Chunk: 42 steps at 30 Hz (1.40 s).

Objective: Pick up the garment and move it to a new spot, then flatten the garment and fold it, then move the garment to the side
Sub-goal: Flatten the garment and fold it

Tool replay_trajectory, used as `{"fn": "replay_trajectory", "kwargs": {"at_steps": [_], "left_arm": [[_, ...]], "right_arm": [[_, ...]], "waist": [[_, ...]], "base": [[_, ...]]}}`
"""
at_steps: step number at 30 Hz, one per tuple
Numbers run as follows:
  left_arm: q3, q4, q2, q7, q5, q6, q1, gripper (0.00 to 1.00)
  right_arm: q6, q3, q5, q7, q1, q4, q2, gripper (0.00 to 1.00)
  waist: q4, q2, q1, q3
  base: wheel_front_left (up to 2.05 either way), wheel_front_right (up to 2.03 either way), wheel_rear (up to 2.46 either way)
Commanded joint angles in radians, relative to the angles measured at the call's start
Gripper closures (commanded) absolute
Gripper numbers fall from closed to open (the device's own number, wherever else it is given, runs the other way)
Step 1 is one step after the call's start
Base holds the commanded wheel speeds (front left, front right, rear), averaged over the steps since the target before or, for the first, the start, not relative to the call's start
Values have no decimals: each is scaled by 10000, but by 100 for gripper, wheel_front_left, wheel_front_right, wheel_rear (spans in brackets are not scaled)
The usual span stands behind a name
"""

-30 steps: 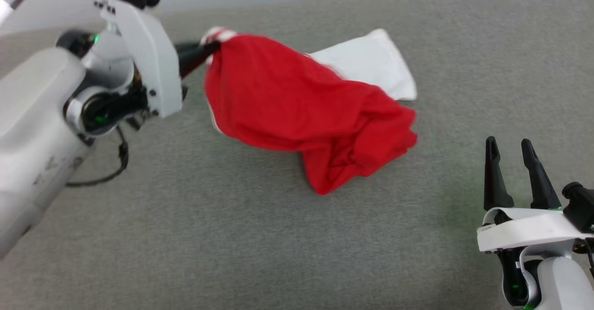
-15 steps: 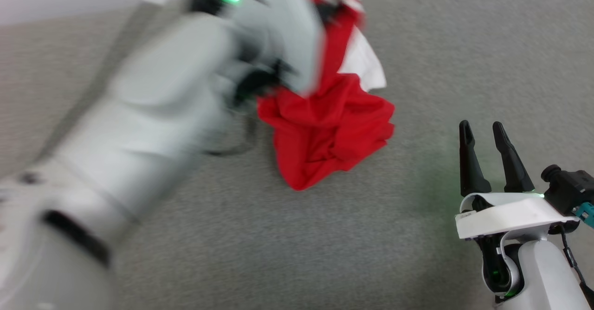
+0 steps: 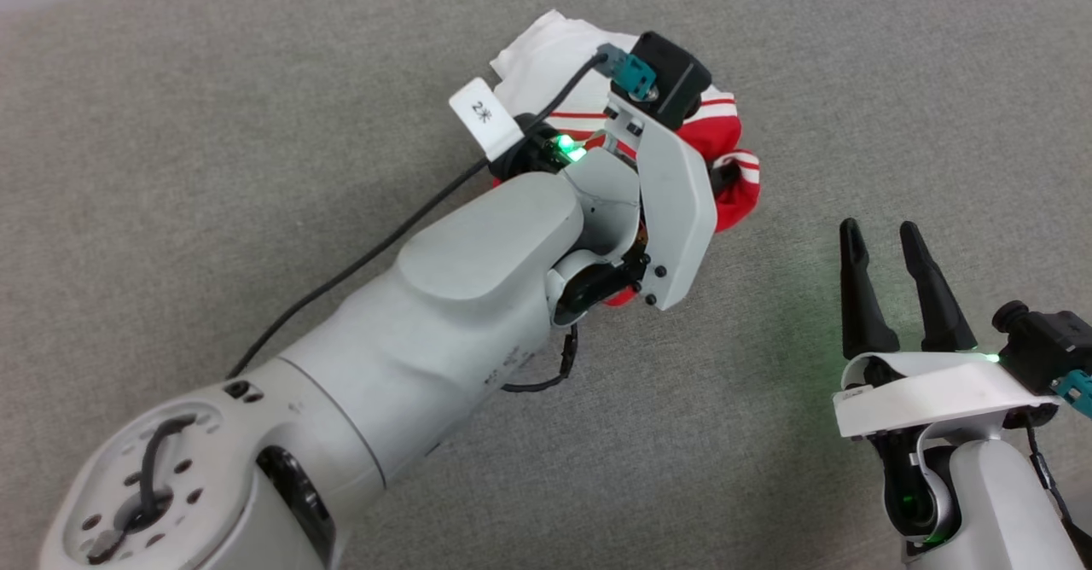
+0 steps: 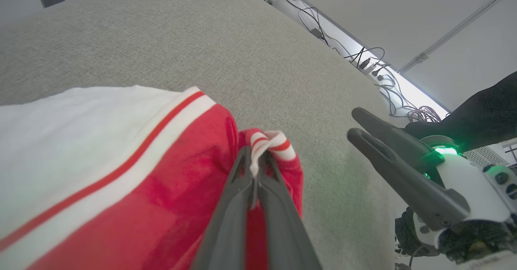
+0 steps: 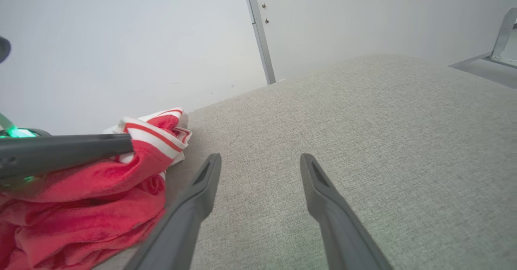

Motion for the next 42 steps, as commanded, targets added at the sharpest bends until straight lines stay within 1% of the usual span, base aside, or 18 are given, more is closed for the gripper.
{"fn": "replay_trajectory", "kwargs": {"at_steps": [1,2,4,8,13,18,23,27,33,35,36,39,40,42], "left_arm": [[-13,-44,-43,38,-18,3,75,20],[-22,-136,-47,88,-169,3,80,0],[6,-395,25,154,-454,3,-144,0],[8,-1027,471,438,-773,3,-802,0],[-30,-1464,1463,1264,-836,3,-1804,0],[-66,-1184,2240,2467,-853,3,-2294,0],[-78,-660,2733,3638,-1065,3,-2381,0],[-82,-232,2952,4211,-1368,3,-2374,0],[-63,-176,3176,5038,-1822,3,-2222,0],[28,-204,3191,5091,-2000,3,-2246,56],[66,-233,3187,5167,-2121,3,-2232,60],[103,-330,3175,5476,-2458,3,-2149,67],[107,-421,3174,5594,-2534,3,-2114,68],[216,-459,3187,5719,-2778,3,-2076,67]], "right_arm": [[-14,-80,-87,-8,-58,-5,15,0],[-14,-128,-124,-8,-26,1,16,0],[-14,-199,-213,-8,47,20,17,0],[-14,-238,-238,-8,127,17,12,0],[-14,-129,-82,-8,64,-59,10,0],[-14,80,170,-8,-98,-107,9,0],[-14,237,448,-8,-255,-206,12,0],[-14,185,742,-6,-338,-339,17,0],[-14,103,767,-8,-175,-390,17,0],[-14,67,750,-8,-139,-360,17,0],[-14,42,742,-8,-132,-346,17,0],[-15,65,752,-8,-126,-325,17,0],[-15,90,749,-8,-133,-315,17,0],[-15,139,743,-8,-165,-304,14,0]], "waist": [[90,0,0,-53],[172,0,0,-80],[361,0,0,-132],[637,0,0,-156],[690,0,0,-28],[462,0,0,276],[-29,0,0,672],[-381,0,0,923],[-564,0,0,959],[-563,0,0,908],[-551,0,0,880],[-499,0,0,787],[-478,0,0,759],[-449,0,0,726]], "base": [[0,0,0],[0,0,0],[0,0,0],[0,0,0],[0,0,0],[0,0,0],[0,0,0],[0,0,0],[0,0,0],[0,0,0],[0,0,0],[0,0,0],[0,0,0],[0,0,0]]}}
